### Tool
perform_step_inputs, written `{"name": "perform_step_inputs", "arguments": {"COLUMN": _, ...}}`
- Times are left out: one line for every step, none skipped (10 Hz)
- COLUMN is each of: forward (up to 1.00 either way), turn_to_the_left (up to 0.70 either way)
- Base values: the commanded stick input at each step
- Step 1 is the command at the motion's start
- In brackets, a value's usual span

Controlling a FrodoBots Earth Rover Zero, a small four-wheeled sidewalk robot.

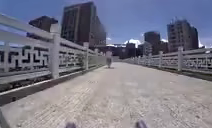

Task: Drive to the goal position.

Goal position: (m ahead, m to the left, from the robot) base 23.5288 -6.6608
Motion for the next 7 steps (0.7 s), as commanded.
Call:
{"name": "perform_step_inputs", "arguments": {"forward": 0.70, "turn_to_the_left": 0.00}}
{"name": "perform_step_inputs", "arguments": {"forward": 0.70, "turn_to_the_left": 0.00}}
{"name": "perform_step_inputs", "arguments": {"forward": 0.70, "turn_to_the_left": 0.00}}
{"name": "perform_step_inputs", "arguments": {"forward": 0.70, "turn_to_the_left": 0.00}}
{"name": "perform_step_inputs", "arguments": {"forward": 0.70, "turn_to_the_left": 0.00}}
{"name": "perform_step_inputs", "arguments": {"forward": 0.70, "turn_to_the_left": 0.00}}
{"name": "perform_step_inputs", "arguments": {"forward": 0.70, "turn_to_the_left": 0.00}}
